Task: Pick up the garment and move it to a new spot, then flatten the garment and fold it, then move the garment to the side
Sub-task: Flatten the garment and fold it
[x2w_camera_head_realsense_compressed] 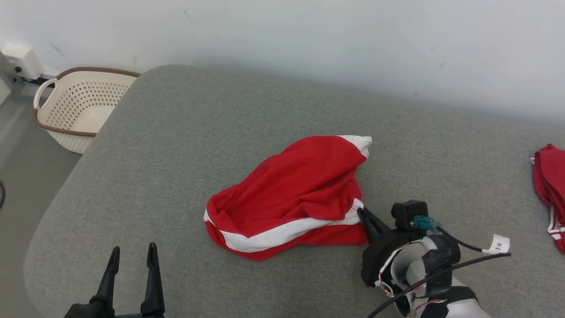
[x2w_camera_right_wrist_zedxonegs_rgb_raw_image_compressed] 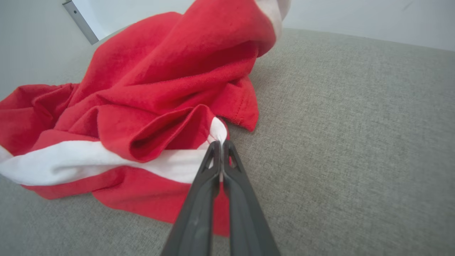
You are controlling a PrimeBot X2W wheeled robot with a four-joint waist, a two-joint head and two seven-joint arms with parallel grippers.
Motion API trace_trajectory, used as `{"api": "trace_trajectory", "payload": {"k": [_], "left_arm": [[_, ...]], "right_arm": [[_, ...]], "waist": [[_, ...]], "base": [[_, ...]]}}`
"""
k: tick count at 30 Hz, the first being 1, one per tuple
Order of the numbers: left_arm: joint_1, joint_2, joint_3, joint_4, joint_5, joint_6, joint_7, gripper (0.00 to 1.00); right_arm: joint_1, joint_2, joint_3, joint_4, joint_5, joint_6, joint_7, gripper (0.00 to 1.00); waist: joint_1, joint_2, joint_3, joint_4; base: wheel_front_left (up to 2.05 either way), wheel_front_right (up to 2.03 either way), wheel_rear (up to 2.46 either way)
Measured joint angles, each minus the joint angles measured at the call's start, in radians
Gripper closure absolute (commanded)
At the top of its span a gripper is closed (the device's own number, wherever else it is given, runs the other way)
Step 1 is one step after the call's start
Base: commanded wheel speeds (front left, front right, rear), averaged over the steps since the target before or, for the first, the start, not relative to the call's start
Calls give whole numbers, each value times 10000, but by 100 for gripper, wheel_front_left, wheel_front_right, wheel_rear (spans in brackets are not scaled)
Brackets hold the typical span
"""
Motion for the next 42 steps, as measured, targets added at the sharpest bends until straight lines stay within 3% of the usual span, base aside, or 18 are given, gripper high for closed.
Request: {"api": "trace_trajectory", "payload": {"k": [10, 23, 42], "left_arm": [[141, -4, 25, -33, -205, 107, 0, 0], [334, -8, -92, -17, -359, 188, 0, 0], [443, -6, -247, 0, -393, 261, 0, 0]], "right_arm": [[601, -660, -907, -1611, -408, 0, -4, 100], [2720, -1655, -2700, -3879, -1053, 0, 6, 100], [5936, -986, -4004, -8144, -1668, 0, 2155, 100]], "waist": [[0, -1, -106, -527], [-2, -1, -278, -1387], [-2, -1, -374, -1872]], "base": [[0, 0, 0], [0, 0, 0], [0, 0, 0]]}}
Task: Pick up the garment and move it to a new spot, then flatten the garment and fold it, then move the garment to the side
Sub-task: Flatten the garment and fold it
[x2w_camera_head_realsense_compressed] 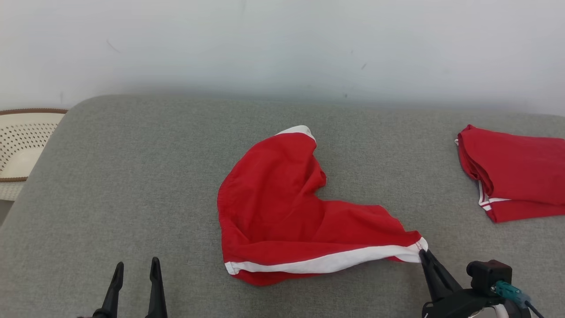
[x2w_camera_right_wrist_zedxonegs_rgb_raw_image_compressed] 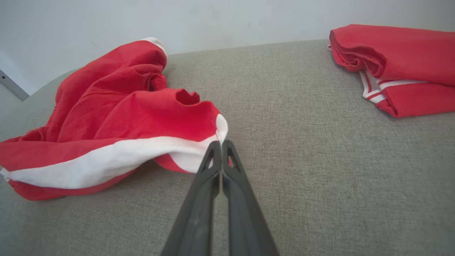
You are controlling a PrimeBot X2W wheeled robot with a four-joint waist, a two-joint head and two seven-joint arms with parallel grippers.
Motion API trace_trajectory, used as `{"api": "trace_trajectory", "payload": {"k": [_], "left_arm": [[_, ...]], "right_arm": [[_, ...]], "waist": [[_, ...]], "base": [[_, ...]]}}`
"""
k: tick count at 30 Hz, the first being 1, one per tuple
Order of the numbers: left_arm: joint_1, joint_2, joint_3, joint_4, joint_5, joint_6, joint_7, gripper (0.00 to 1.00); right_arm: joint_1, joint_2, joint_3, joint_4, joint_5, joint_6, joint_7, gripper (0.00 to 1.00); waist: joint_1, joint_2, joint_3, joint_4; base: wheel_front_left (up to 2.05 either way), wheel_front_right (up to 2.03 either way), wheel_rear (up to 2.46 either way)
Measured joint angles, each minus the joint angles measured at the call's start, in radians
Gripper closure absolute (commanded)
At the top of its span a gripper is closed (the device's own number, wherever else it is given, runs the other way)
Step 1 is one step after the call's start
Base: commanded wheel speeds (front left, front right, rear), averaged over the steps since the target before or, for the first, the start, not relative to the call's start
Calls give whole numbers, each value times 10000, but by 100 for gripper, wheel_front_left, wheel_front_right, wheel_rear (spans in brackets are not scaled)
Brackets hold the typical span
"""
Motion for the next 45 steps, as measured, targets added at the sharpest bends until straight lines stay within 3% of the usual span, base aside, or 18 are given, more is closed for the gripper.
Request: {"api": "trace_trajectory", "payload": {"k": [5, 7, 8, 21, 30, 45], "left_arm": [[51, -2, 82, 13, -4, -12, 0, 0], [51, 0, 109, 15, -15, -13, 0, 0], [51, 0, 105, 21, -17, -13, 0, 0], [94, -2, 128, 65, -33, -102, 0, 0], [150, 0, 198, 52, 240, -238, 0, 0], [305, 10, 263, 146, 807, -545, 0, 0]], "right_arm": [[452, 201, -259, -849, -86, 0, 550, 100], [616, 290, -228, -1051, -38, 0, 665, 11], [632, 276, -247, -1104, -54, 0, 702, 0], [619, 474, -688, -1733, -903, 0, -188, 0], [619, 938, -1172, -1503, -1287, 0, -1191, 0], [606, 1254, -1705, -984, -1655, 0, -1785, 0]], "waist": [[0, 0, 46, -119], [0, 0, 70, -182], [0, 0, 78, -216], [0, 0, -98, -460], [0, 0, -288, -474], [1, 0, -480, -632]], "base": [[0, 0, 0], [0, 0, 0], [0, 0, 0], [0, 0, 0], [0, 0, 0], [0, 0, 0]]}}
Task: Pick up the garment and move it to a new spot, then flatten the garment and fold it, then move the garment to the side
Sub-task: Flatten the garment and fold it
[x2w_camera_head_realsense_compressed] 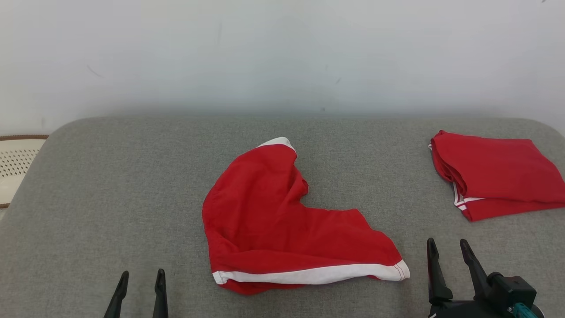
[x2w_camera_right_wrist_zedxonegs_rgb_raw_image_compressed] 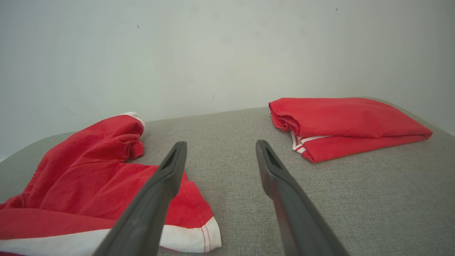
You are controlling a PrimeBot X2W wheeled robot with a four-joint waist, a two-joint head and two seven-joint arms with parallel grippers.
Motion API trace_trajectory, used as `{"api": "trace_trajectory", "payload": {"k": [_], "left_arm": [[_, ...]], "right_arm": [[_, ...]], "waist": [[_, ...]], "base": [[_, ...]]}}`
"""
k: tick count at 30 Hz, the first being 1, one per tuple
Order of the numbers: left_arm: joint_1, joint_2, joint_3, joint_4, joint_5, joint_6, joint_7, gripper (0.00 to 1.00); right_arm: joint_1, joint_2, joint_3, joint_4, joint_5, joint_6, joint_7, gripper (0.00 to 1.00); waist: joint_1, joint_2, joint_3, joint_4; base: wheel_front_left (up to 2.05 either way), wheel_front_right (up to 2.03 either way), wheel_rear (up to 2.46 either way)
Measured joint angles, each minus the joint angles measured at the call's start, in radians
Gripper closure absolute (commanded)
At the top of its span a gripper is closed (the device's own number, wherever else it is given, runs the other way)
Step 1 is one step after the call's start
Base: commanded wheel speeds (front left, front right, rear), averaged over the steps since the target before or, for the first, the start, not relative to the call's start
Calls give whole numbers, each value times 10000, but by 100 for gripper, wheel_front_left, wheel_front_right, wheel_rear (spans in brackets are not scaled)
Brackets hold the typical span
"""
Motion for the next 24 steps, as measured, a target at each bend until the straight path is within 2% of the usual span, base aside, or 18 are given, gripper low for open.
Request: {"api": "trace_trajectory", "payload": {"k": [5, 24], "left_arm": [[-2, 65, -151, 58, 382, -69, 0, 0], [-7, 100, -368, 330, 389, -322, 0, 0]], "right_arm": [[-5, 33, 50, 178, -42, 0, -44, 0], [-51, 38, 88, 464, -159, 0, 58, 0]], "waist": [[0, -1, -29, 22], [0, 0, -64, -85]], "base": [[0, 0, 0], [0, 0, 0]]}}
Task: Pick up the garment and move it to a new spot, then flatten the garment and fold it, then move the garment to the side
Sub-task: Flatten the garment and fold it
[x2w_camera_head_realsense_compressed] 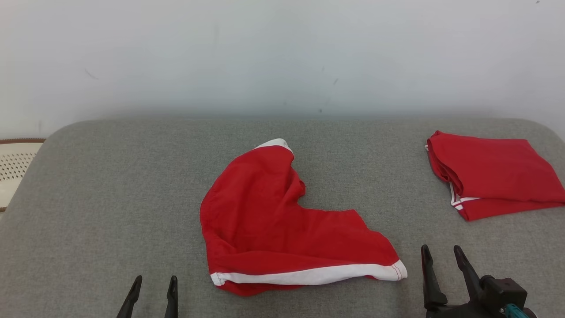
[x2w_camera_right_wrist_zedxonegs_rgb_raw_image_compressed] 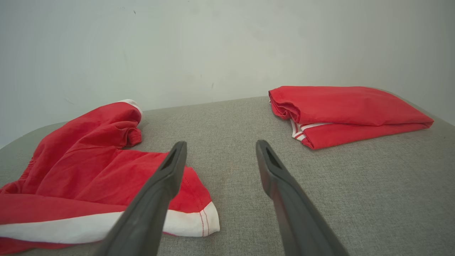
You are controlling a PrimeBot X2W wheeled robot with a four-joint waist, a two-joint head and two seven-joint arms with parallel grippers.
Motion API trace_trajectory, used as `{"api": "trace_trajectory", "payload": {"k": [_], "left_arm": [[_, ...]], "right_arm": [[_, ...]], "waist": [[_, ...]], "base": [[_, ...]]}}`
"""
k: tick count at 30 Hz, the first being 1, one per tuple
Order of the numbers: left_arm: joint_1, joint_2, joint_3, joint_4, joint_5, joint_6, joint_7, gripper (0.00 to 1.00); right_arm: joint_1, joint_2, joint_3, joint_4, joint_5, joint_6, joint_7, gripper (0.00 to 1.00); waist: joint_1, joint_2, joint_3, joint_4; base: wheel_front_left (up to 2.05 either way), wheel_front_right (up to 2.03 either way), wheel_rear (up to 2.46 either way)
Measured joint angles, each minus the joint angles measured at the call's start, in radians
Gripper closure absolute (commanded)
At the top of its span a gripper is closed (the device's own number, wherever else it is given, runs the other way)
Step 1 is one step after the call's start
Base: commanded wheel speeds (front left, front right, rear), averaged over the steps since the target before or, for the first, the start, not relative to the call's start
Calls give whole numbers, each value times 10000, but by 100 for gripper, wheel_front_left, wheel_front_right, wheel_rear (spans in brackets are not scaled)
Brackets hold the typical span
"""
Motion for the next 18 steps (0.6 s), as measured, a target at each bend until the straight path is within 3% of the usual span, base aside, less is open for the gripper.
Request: {"api": "trace_trajectory", "payload": {"k": [18], "left_arm": [[-17, -4, -33, 140, -393, -190, 0, 0]], "right_arm": [[-16, -10, 90, 111, -6, 0, 313, 0]], "waist": [[0, 0, 2, -32]], "base": [[0, 0, 0]]}}
